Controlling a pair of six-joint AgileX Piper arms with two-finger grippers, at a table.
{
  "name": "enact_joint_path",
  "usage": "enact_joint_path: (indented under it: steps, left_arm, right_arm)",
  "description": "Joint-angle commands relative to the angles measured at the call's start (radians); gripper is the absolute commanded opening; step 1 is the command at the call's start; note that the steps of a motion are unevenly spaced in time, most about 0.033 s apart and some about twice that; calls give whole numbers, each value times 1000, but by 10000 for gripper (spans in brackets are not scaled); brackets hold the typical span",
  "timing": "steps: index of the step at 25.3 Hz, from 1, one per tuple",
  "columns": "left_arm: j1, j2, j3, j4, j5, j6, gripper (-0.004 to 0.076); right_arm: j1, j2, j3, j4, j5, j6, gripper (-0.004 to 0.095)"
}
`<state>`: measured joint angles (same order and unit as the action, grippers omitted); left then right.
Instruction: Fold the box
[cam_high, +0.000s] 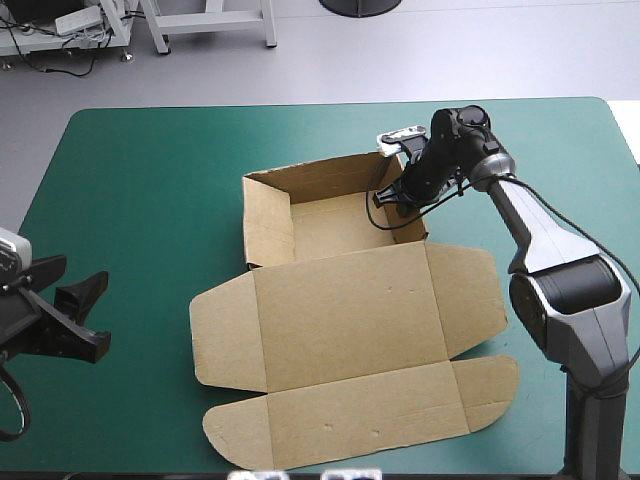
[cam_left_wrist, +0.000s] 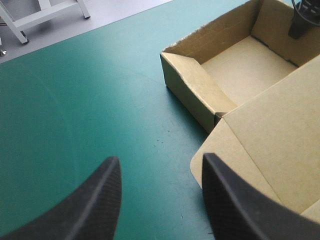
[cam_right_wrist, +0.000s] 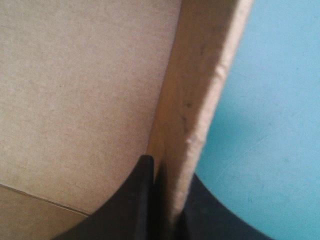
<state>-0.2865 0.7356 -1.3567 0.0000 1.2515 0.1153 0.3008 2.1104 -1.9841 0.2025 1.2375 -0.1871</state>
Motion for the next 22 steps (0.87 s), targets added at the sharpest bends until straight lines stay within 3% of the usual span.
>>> enact_joint_path:
  steps: [1,7,11,13,18,20,22]
  left_arm:
    - [-7,-23,20,-16,31,-11,358]
    - [-7,-67,64,-6,31,-11,356]
    - [-7,-79,64,23,31,-11,356]
    - [-7,-79,64,38,31,-11,356]
    - [-7,-79,64,44,31,-11,356]
    - [-7,-79,64,45,31,-11,356]
    - [-7,-79,64,45,31,-11,356]
  right_arm:
    - [-5,-58,-26,8,-8,4,-16]
    - [-5,-110,-108,-75,13,45,-20]
    - [-39,-219,-171,-232,13,64,-20]
    - [-112,-281,-173,-327,13,93,-20]
    - [-368,-380,-129,-290,13,96,-20]
    - [-471,-410,-61,-250,13,94,-20]
    - [-606,-432,72,-137,8,63,-20]
